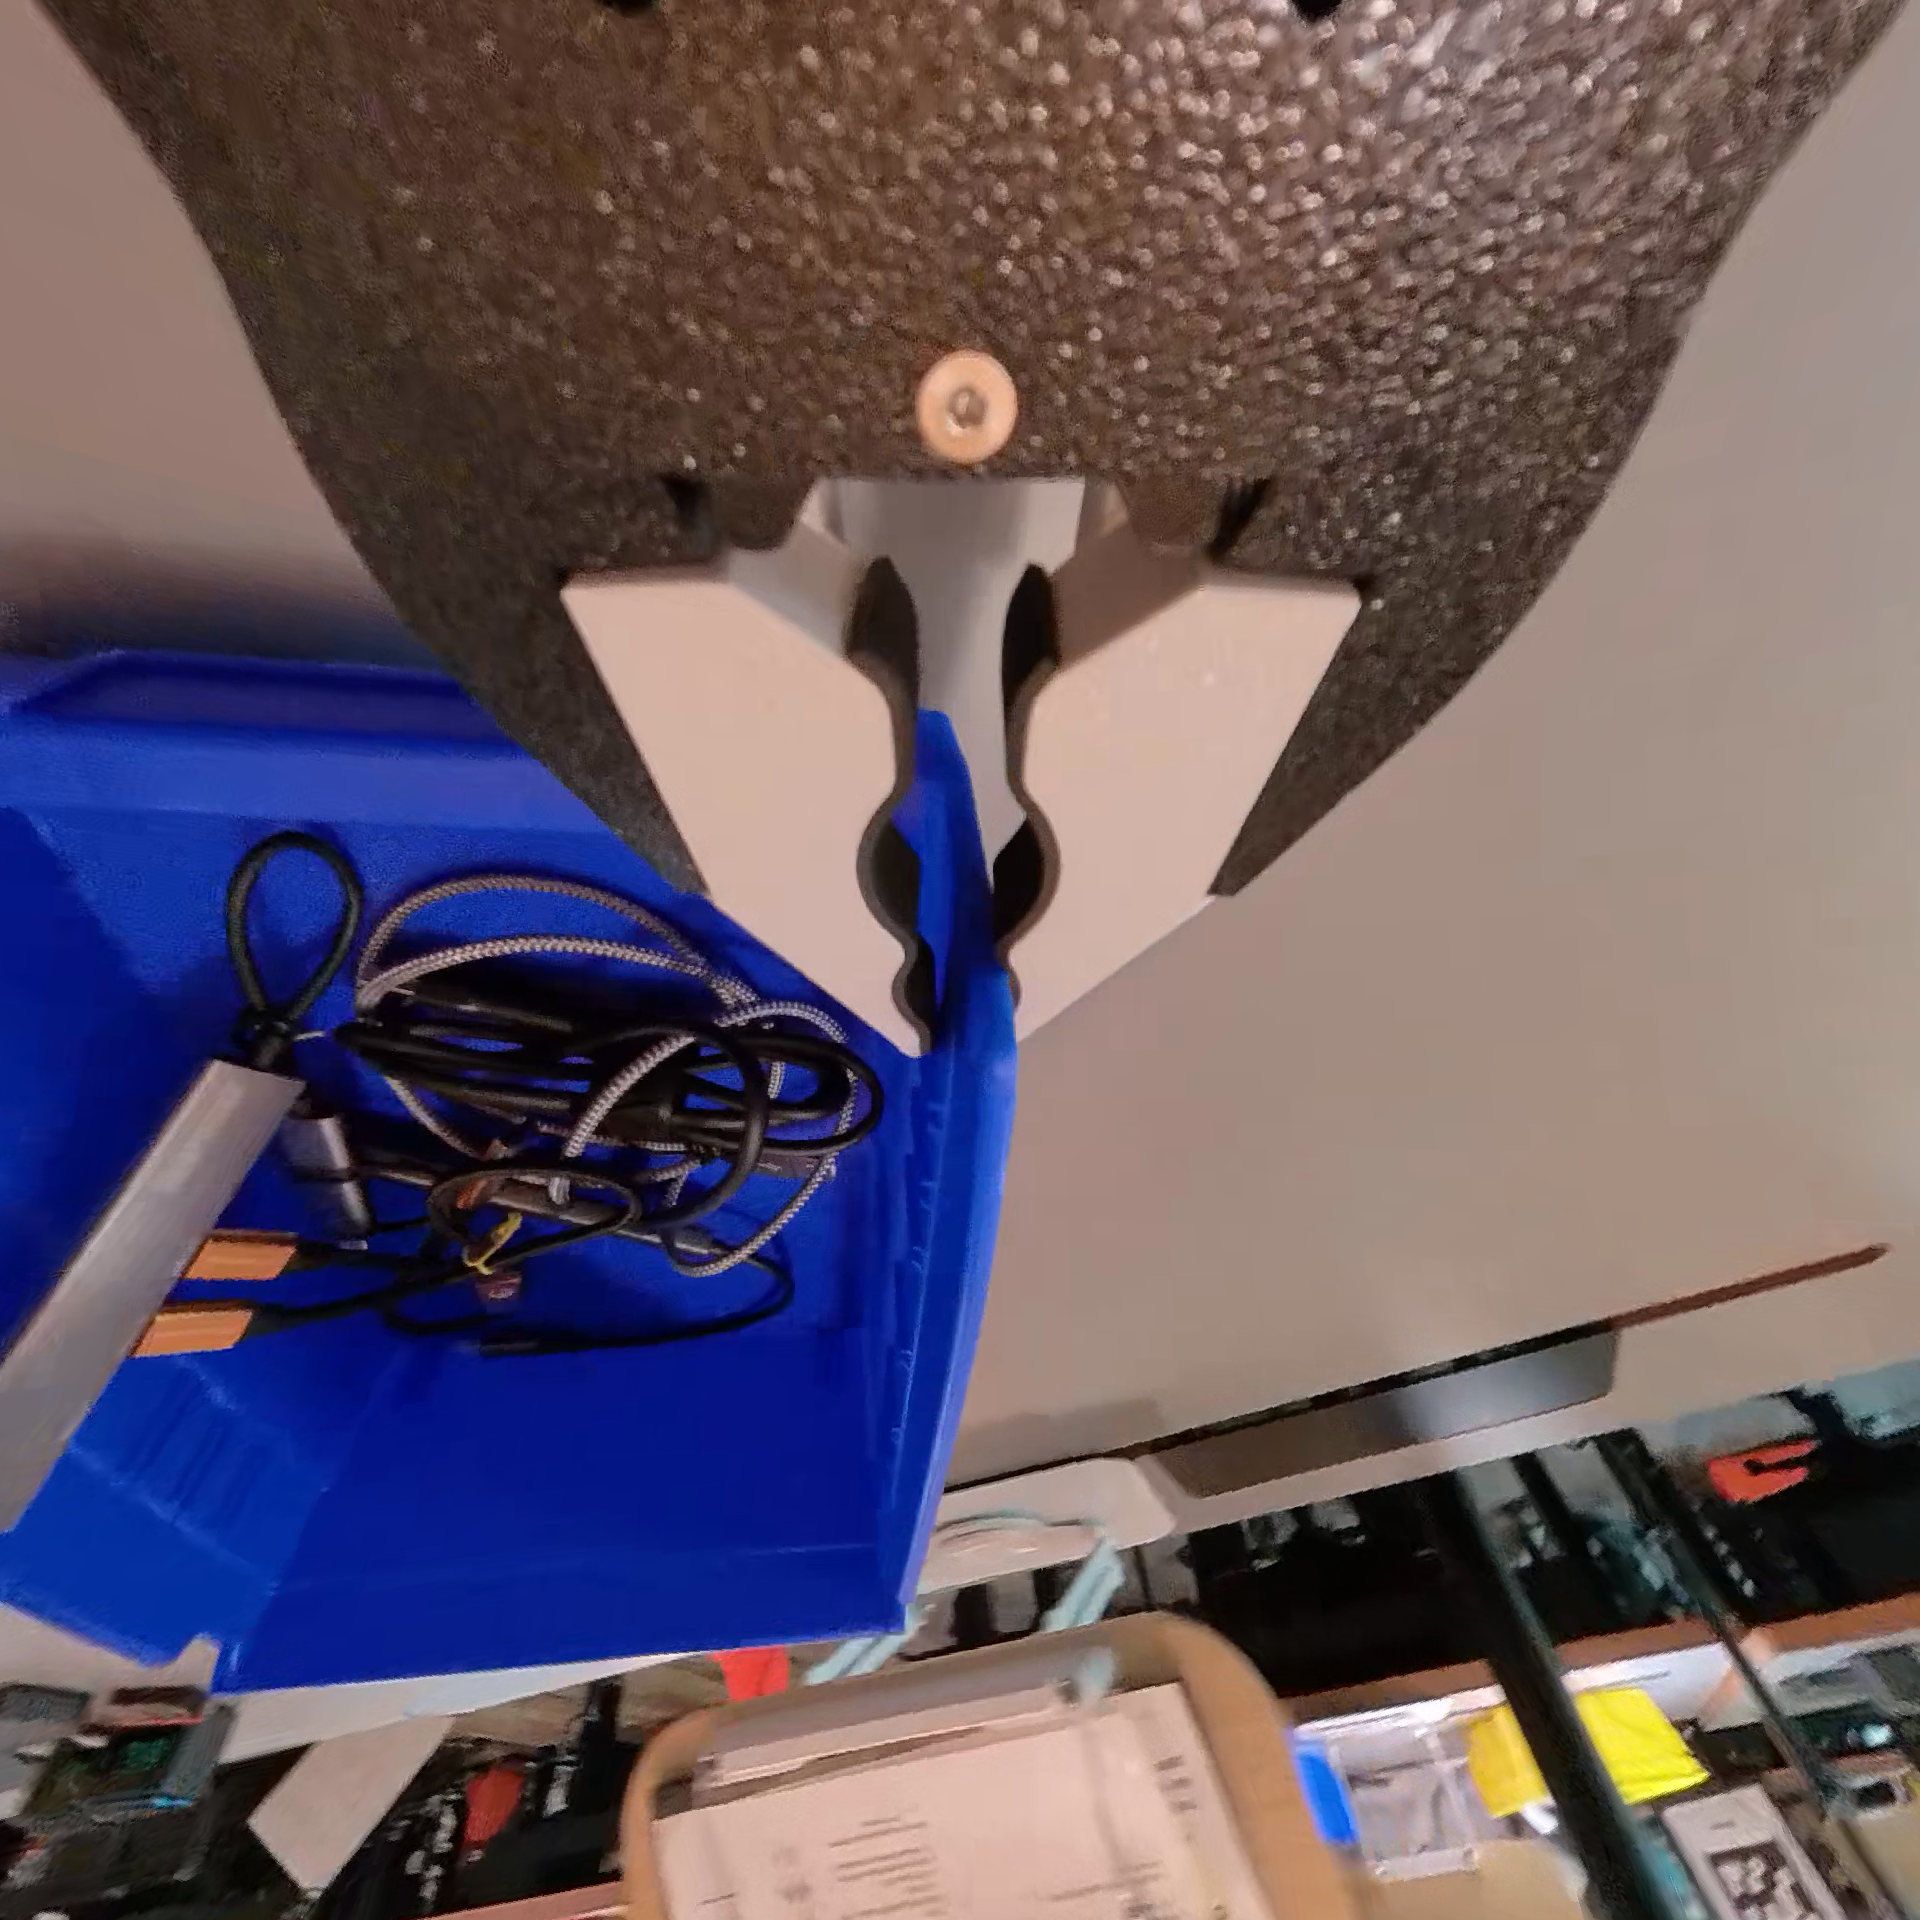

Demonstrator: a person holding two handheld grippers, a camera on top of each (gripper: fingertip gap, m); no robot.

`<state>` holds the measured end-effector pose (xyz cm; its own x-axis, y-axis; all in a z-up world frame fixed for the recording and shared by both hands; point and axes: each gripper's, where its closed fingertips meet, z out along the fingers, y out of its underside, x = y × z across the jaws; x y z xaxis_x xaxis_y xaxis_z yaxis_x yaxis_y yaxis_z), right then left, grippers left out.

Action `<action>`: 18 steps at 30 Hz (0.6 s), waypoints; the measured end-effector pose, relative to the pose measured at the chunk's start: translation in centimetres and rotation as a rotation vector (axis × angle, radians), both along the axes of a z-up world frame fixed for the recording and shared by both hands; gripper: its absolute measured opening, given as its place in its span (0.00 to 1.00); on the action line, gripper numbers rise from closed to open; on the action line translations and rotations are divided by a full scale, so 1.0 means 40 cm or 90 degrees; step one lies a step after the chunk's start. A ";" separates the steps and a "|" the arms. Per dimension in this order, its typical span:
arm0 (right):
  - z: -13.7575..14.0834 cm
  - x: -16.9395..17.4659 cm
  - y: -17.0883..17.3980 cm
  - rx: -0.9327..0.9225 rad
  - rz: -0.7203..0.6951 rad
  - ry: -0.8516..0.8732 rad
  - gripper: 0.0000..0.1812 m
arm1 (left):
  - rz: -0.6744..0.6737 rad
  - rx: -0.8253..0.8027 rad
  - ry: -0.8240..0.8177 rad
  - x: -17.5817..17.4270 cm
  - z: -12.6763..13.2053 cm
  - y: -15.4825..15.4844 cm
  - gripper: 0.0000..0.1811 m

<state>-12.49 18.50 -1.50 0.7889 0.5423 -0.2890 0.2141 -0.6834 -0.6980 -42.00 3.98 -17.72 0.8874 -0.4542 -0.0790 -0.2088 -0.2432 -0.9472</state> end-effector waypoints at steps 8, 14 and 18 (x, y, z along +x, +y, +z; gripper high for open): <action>-0.340 0.504 -0.126 -0.105 -0.166 -0.024 0.26 | 0.184 -0.038 -0.076 -0.322 0.000 0.047 0.00; -0.499 0.649 -0.153 -0.165 -0.210 -0.053 0.26 | 0.296 -0.029 -0.069 -0.512 0.000 0.093 0.01; -0.512 0.663 -0.108 -0.168 -0.199 -0.053 0.25 | 0.339 -0.029 -0.073 -0.597 -0.001 0.141 0.01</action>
<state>14.01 14.16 -21.99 0.9303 0.1889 -0.3146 0.0164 -0.8778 -0.4787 -65.87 9.63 -17.76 0.9974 0.0602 0.0405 0.0581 -0.3290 -0.9425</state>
